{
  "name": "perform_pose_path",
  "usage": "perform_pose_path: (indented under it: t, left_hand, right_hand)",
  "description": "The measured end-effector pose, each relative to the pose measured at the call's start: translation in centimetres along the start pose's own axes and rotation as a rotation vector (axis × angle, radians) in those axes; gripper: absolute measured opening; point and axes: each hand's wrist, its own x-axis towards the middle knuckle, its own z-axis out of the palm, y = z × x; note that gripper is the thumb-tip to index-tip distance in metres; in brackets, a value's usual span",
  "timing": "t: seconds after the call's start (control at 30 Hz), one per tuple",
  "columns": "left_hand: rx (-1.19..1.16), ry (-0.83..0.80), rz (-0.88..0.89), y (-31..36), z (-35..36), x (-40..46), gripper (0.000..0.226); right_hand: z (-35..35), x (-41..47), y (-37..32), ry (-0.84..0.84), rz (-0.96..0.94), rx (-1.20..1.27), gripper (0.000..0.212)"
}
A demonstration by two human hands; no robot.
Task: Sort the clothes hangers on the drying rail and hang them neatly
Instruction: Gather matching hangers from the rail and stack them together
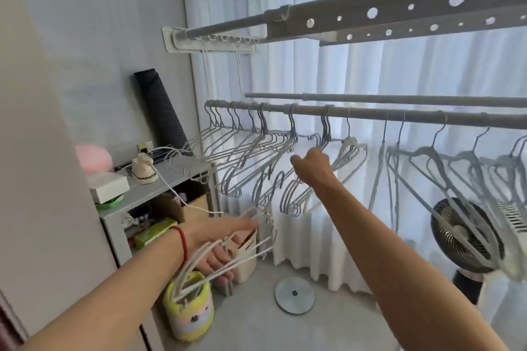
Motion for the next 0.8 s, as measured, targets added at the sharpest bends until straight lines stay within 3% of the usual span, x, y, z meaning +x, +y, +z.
perform_pose_path:
  t: [0.07,0.17,0.23,0.3,0.37,0.4,0.63,0.8]
  left_hand:
    - [0.008,-0.027,0.001,1.1,-1.2,0.7,0.107]
    - [0.011,-0.068,0.021,3.5,-2.6,2.3,0.099]
    - [0.040,-0.116,0.049,5.5,-3.5,3.4,0.097]
    - [0.074,-0.187,0.064,7.9,-4.6,4.2,0.096]
    - [0.095,-0.240,0.083,10.3,-5.5,4.8,0.092]
    - [0.097,-0.259,0.097,11.6,-5.8,5.0,0.091]
    - [0.090,-0.337,0.224,19.1,-5.6,6.6,0.086]
    - [0.031,-0.362,0.266,21.4,-4.5,8.6,0.081]
  right_hand:
    - [0.5,2.5,0.0,0.006,0.066,-0.064,0.031]
    - [1.6,4.8,0.3,-0.021,0.153,-0.105,0.073]
    - [1.8,5.8,0.9,-0.009,0.207,-0.126,0.088]
    - [1.3,6.3,1.7,0.043,0.221,-0.192,0.074]
    - [0.9,6.7,2.8,0.138,0.207,-0.162,0.027]
    - [0.8,6.9,3.4,0.180,0.209,-0.144,0.017]
    - [0.0,5.5,3.0,0.295,0.300,0.072,0.019]
    - [0.6,4.3,1.8,0.304,0.289,0.072,0.019]
